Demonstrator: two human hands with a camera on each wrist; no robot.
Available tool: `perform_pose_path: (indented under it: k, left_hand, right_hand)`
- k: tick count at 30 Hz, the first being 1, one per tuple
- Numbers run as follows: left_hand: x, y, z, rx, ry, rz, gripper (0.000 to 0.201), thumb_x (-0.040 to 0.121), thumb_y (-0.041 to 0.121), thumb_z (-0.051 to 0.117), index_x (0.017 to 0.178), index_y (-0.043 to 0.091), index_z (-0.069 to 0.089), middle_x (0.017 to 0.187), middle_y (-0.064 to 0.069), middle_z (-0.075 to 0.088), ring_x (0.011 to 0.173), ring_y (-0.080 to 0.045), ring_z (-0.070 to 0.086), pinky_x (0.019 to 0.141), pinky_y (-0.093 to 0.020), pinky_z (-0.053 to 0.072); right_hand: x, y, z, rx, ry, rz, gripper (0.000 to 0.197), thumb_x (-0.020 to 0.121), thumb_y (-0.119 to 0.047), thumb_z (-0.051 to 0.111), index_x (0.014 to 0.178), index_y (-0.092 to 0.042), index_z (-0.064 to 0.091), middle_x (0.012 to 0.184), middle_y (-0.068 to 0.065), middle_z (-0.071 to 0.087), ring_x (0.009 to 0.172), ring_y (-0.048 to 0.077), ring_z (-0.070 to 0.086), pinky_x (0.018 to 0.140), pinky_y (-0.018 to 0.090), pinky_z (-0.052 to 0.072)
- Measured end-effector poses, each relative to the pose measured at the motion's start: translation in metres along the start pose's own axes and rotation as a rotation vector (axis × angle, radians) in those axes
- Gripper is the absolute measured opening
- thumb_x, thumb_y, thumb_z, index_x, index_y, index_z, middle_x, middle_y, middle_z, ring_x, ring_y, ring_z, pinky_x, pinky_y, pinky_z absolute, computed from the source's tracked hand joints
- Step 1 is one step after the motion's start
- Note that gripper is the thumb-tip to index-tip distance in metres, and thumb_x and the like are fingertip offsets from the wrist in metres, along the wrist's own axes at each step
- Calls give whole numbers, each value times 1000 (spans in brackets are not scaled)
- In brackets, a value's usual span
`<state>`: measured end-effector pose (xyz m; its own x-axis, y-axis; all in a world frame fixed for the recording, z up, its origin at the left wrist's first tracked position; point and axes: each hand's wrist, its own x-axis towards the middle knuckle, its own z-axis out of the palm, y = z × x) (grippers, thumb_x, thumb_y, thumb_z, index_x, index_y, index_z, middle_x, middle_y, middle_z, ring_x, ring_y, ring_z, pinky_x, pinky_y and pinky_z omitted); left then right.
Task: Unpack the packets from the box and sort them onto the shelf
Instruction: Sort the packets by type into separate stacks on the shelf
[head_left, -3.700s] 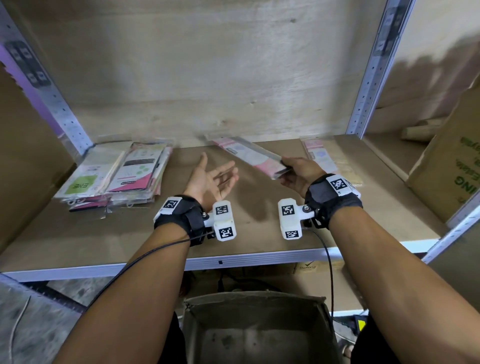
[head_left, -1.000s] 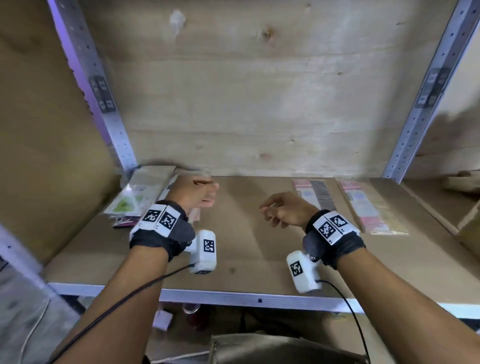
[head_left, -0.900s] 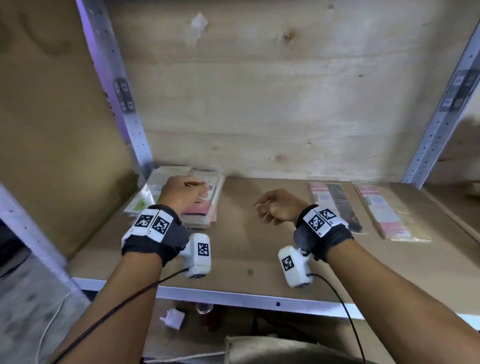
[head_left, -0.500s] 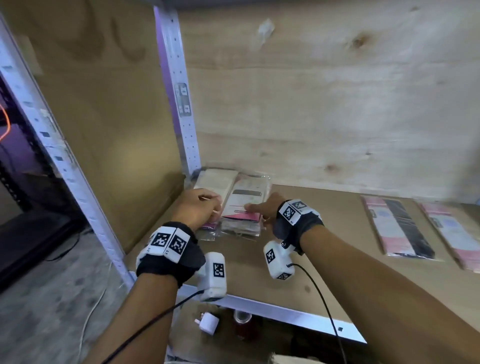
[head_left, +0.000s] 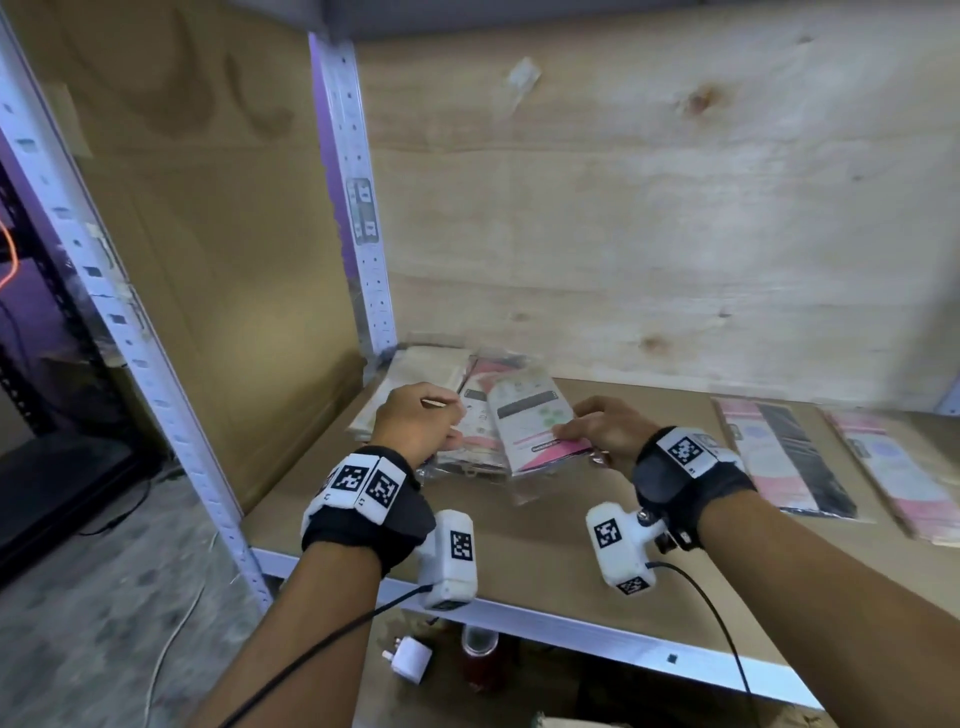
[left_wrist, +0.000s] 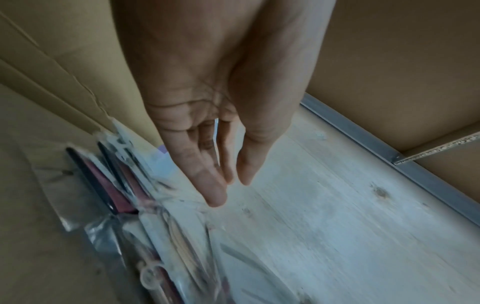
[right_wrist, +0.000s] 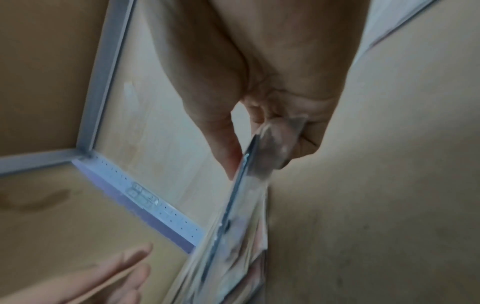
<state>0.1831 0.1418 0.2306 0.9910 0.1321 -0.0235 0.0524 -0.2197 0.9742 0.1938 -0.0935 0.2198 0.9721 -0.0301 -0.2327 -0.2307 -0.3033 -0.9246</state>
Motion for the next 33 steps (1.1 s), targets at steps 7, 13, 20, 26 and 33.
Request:
perform_pose_path:
  k: [7, 13, 20, 26, 33]
  left_hand:
    - [-13, 16, 30, -281, -137, -136, 30, 89, 27, 73, 112, 11, 61, 121, -13, 62, 94, -27, 74, 69, -26, 62]
    - [-32, 26, 58, -535, -391, -204, 70, 71, 46, 84, 126, 10, 57, 123, -28, 63, 100, -39, 72, 78, -42, 62]
    - [-43, 37, 91, -732, -424, -312, 78, 62, 36, 93, 124, 11, 53, 132, -31, 49, 111, -50, 63, 73, -47, 61]
    - [-37, 28, 117, -674, -279, -294, 24, 97, 1, 54, 119, -9, 57, 98, -26, 74, 76, -37, 75, 54, -30, 60]
    - [-27, 16, 130, -667, -205, -277, 15, 96, -6, 44, 104, -2, 56, 76, -20, 75, 69, -29, 76, 54, -31, 60]
  right_hand:
    - [-53, 9, -54, 135, 36, -172, 28, 85, 0, 71, 110, -3, 61, 98, 17, 72, 69, 19, 66, 50, 24, 44]
    - [-81, 23, -85, -43, 74, -465, 22, 81, 3, 75, 102, -4, 70, 100, 12, 71, 87, 18, 65, 80, 30, 53]
    - [-114, 30, -96, -405, 105, -687, 27, 82, 0, 72, 100, -20, 76, 97, 0, 67, 86, 10, 61, 73, 6, 41]
    - [-122, 40, -110, -571, 106, -737, 33, 81, -3, 73, 108, -23, 75, 100, -3, 60, 93, 7, 55, 82, 11, 37]
    - [-115, 61, -149, -330, 175, -453, 38, 80, -53, 72, 114, -36, 68, 110, -23, 58, 102, -8, 57, 77, 6, 43]
